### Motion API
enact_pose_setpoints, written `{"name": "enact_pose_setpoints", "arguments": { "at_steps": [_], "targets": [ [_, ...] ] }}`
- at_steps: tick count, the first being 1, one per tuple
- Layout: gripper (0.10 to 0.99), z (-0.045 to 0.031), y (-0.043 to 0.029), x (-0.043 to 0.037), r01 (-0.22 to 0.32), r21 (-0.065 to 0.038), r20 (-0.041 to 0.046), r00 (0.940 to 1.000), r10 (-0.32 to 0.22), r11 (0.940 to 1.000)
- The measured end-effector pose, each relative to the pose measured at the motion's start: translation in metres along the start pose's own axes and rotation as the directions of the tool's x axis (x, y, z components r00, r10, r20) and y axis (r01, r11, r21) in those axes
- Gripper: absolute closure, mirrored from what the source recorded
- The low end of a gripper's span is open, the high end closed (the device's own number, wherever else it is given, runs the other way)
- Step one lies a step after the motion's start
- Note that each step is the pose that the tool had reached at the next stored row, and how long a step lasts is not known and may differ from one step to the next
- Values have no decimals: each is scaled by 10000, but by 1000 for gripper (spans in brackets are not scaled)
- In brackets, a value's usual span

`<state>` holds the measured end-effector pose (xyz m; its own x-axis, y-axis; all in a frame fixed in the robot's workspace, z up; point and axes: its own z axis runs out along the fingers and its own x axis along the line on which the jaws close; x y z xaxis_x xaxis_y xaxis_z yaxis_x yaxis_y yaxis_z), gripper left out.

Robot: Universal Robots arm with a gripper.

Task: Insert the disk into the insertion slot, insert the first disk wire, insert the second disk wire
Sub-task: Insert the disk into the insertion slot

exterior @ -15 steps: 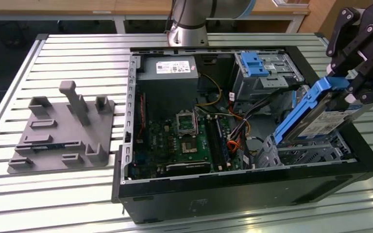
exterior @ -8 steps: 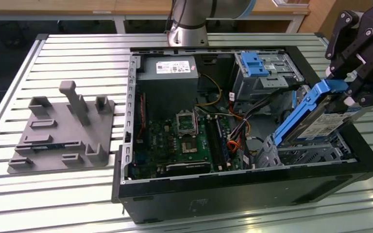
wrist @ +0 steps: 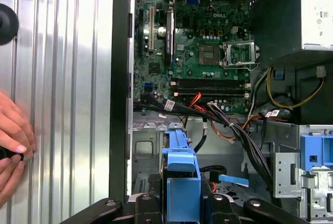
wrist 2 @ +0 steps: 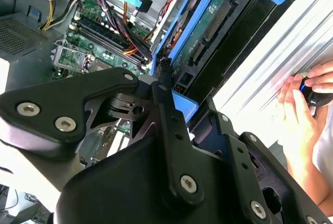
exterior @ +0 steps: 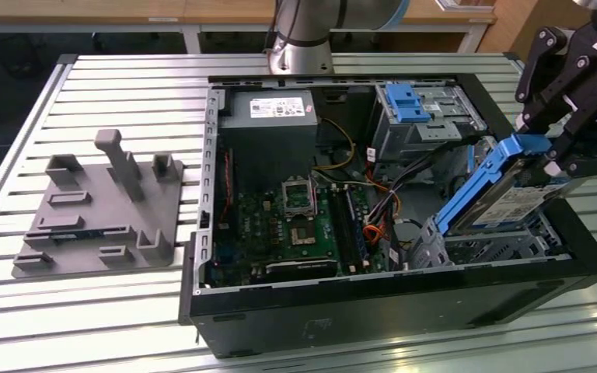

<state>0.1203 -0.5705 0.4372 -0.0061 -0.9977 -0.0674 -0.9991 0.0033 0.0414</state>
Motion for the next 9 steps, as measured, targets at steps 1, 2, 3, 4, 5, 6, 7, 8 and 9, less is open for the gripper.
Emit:
{"name": "enact_pose_setpoints", "arguments": {
  "at_steps": [1,2,3,4,5,6,7,8,9],
  "targets": [
    [722,12,0,1,2,0,2,10000,-2,10000],
    [722,23,-1,2,4,0,1,10000,-4,10000],
    [722,34,-1,2,6,-1,0,10000,-6,10000],
    [722,46,-2,3,8,-1,0,10000,-8,10000],
    [722,57,-2,4,10,-1,0,10000,-10,10000],
    [722,69,-3,4,13,-1,0,10000,-13,10000],
    [722,80,-3,5,15,-1,0,10000,-15,10000],
    [722,91,-4,6,19,-1,0,10000,-19,10000],
    [722,100,-4,7,23,-2,0,10000,-23,10000]
  ]
}}
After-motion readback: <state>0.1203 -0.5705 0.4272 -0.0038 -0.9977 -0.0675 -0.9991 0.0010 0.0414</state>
